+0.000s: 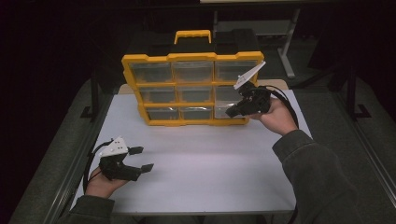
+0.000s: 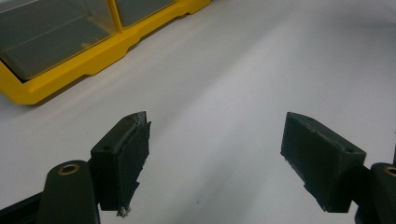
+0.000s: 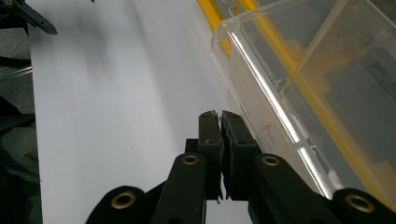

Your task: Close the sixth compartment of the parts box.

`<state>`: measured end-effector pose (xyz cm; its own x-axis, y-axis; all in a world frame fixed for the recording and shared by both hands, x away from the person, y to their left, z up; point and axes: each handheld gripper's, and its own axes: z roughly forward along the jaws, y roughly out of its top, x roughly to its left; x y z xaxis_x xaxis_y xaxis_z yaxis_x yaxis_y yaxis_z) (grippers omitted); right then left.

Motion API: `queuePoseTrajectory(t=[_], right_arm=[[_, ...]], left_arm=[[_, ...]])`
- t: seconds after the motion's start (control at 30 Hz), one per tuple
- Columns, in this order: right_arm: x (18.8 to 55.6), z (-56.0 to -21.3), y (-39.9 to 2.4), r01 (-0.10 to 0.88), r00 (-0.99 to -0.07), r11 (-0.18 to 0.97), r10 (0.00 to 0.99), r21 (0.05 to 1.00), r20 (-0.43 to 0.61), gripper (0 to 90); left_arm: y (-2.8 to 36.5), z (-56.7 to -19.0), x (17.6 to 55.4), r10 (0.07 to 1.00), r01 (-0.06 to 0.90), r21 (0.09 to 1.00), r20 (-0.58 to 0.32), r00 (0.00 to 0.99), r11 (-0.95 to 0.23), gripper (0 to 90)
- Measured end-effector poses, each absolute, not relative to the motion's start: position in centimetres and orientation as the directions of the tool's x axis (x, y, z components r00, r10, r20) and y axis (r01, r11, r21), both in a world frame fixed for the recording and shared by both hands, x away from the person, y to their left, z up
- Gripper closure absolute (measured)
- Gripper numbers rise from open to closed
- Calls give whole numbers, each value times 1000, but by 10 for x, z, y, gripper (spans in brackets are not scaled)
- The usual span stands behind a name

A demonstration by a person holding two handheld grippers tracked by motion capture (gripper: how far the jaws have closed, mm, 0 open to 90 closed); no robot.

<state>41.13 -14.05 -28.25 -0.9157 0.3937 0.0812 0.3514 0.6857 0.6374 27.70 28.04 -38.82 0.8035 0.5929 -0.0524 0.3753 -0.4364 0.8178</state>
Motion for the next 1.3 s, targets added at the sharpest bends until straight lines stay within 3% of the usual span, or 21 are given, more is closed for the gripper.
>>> queuePoseTrajectory(t=[1.3], right_arm=[[434,-271,-139,366,-899,697,437,617,41,859]], left_arm=[[283,-388,277,597,377,819,-52,801,-434,231]])
